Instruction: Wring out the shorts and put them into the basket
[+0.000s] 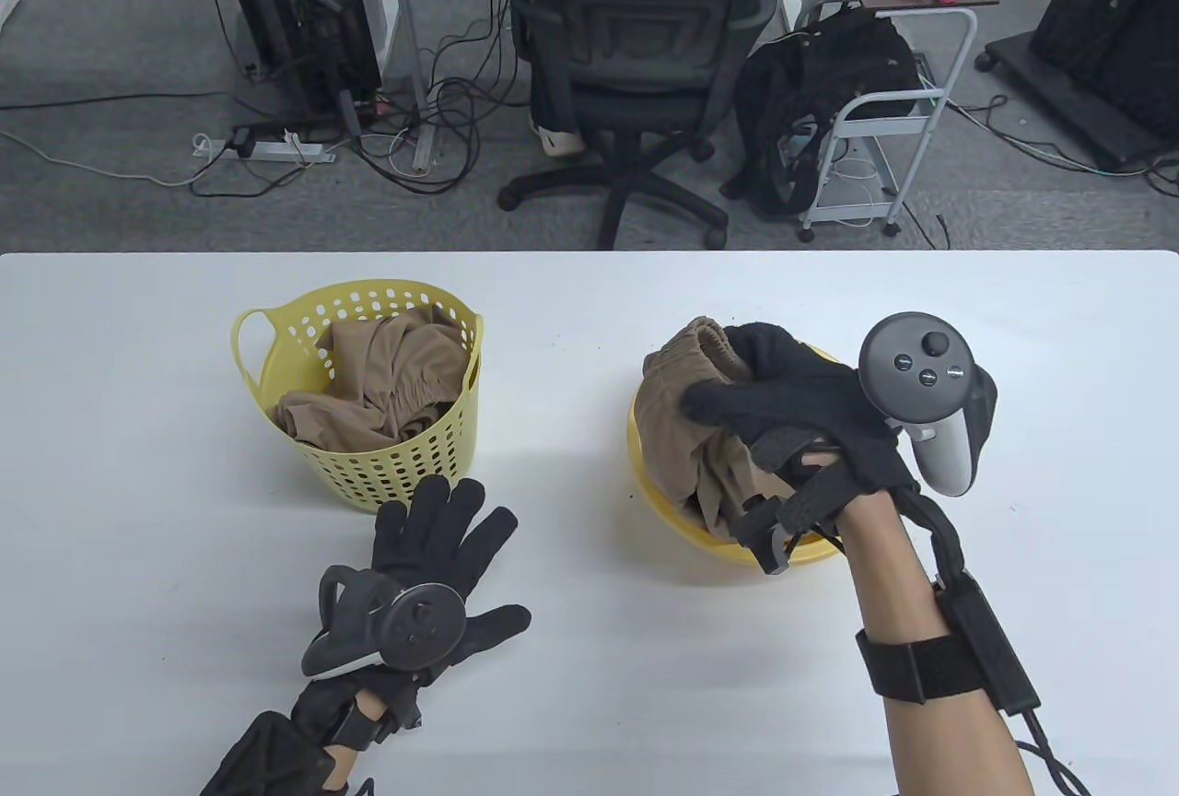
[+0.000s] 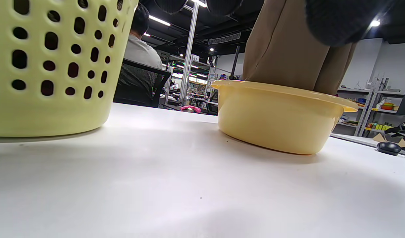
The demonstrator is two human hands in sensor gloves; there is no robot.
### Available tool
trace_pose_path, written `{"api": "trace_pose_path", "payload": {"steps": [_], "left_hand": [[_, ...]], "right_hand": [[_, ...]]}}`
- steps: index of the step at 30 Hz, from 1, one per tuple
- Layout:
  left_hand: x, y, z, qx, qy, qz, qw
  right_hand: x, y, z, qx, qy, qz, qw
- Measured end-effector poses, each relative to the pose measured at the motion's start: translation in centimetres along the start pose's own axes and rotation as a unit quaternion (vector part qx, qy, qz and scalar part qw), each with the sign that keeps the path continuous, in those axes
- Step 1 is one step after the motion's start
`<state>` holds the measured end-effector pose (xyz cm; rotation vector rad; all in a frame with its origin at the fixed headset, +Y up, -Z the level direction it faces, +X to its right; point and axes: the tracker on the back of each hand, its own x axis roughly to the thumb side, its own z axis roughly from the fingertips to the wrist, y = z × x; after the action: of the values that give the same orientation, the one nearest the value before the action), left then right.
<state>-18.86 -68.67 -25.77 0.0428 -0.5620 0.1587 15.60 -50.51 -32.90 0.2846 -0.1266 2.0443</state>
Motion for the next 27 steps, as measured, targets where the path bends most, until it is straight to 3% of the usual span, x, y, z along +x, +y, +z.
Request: {"api": "trace_pose_path", "payload": {"steps": [11,27], "left_hand": [[-0.1,0.0,0.0,0.001,0.000,-0.001,1.000],[-0.1,0.0,0.0,0.003,-0.001,-0.001,1.000]], "right_hand": [[3.6,-0.4,0.2,-0.009,-0.017,-0.098,0.995],[8.0,0.7,-0.1,0.005,-0.045,-0.226,0.973]]}}
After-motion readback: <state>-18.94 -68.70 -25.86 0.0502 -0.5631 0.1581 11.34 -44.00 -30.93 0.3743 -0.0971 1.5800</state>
